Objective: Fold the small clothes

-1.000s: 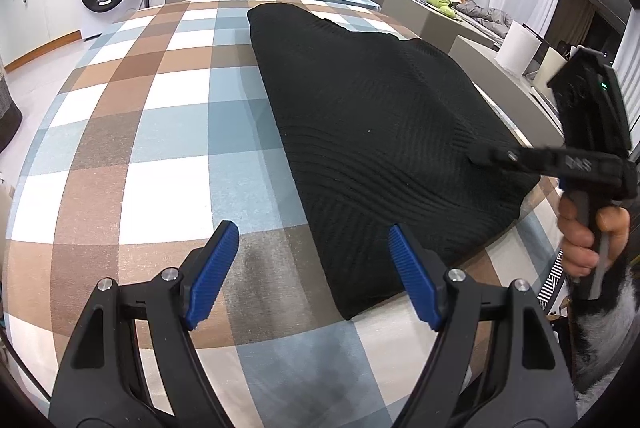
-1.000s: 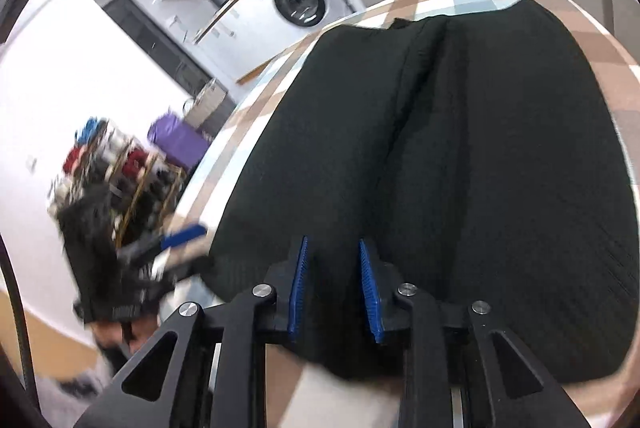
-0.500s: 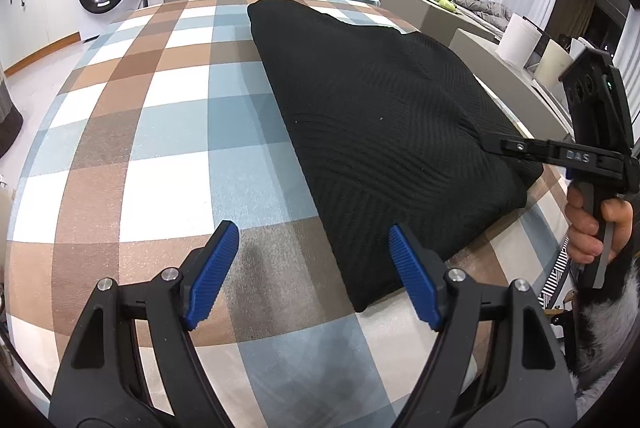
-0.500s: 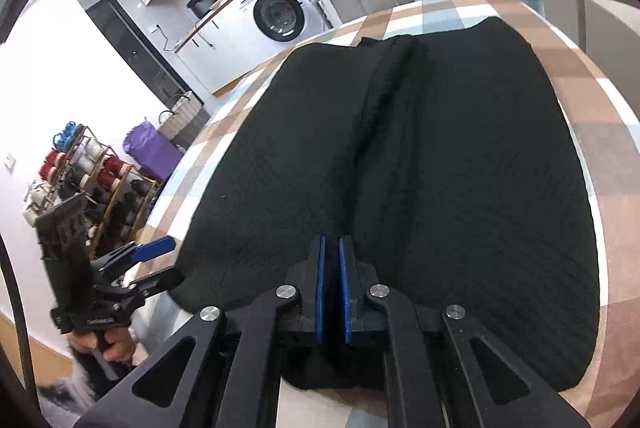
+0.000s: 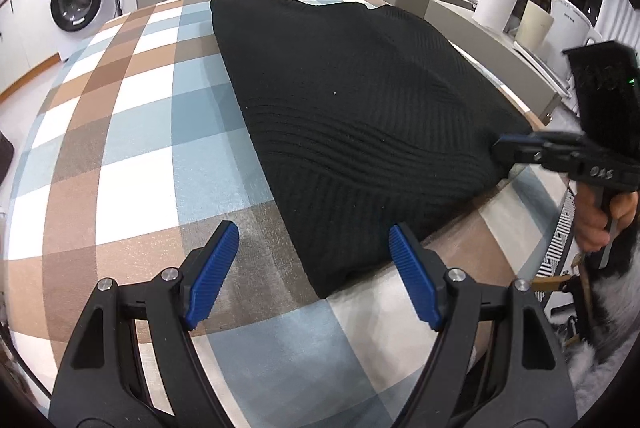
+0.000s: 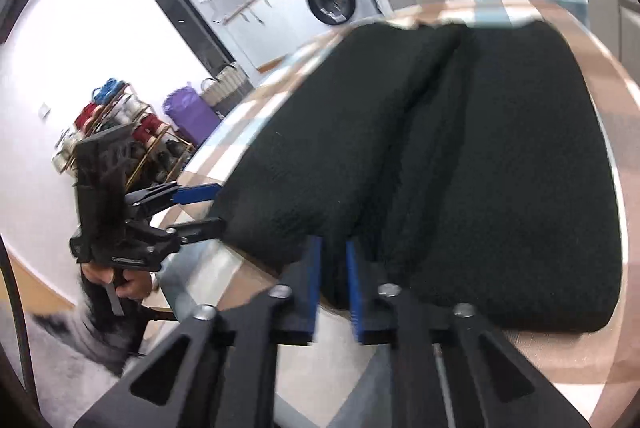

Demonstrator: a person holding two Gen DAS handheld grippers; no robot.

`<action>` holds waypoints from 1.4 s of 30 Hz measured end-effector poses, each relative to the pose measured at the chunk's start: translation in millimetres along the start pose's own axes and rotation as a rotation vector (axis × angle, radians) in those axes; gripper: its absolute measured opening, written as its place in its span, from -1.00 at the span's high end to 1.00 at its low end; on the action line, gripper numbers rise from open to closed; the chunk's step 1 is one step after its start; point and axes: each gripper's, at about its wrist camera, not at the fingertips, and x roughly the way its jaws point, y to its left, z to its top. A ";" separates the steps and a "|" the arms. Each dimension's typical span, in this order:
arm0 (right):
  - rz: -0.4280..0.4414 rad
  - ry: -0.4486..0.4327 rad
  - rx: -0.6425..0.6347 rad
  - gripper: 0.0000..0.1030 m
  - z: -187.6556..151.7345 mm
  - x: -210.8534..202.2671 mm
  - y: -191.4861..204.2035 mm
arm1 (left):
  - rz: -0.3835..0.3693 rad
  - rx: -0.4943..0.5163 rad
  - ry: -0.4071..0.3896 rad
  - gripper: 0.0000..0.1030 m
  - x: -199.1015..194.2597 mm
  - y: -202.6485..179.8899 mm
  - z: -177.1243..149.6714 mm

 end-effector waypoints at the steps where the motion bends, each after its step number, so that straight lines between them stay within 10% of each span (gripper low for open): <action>1: 0.000 -0.003 -0.014 0.85 2.1 -1.7 1.5 | 0.001 0.001 0.005 -0.47 0.2 0.8 -0.4; 8: -0.074 0.060 -0.024 0.86 -1.3 3.2 1.2 | -0.011 -0.018 0.011 -0.47 -1.9 8.3 -0.7; 13: -0.024 0.017 0.003 0.37 5.5 -0.8 6.6 | -0.042 -0.059 -0.046 -0.47 -9.3 8.9 5.5; 22: -0.023 -0.036 0.046 0.81 10.5 11.0 3.7 | -0.023 -0.005 -0.073 -0.47 -0.7 -19.7 20.8; 42: -0.141 -0.056 0.265 0.42 25.1 2.4 -53.0 | -0.015 -0.114 -0.090 -0.47 -0.5 6.1 17.6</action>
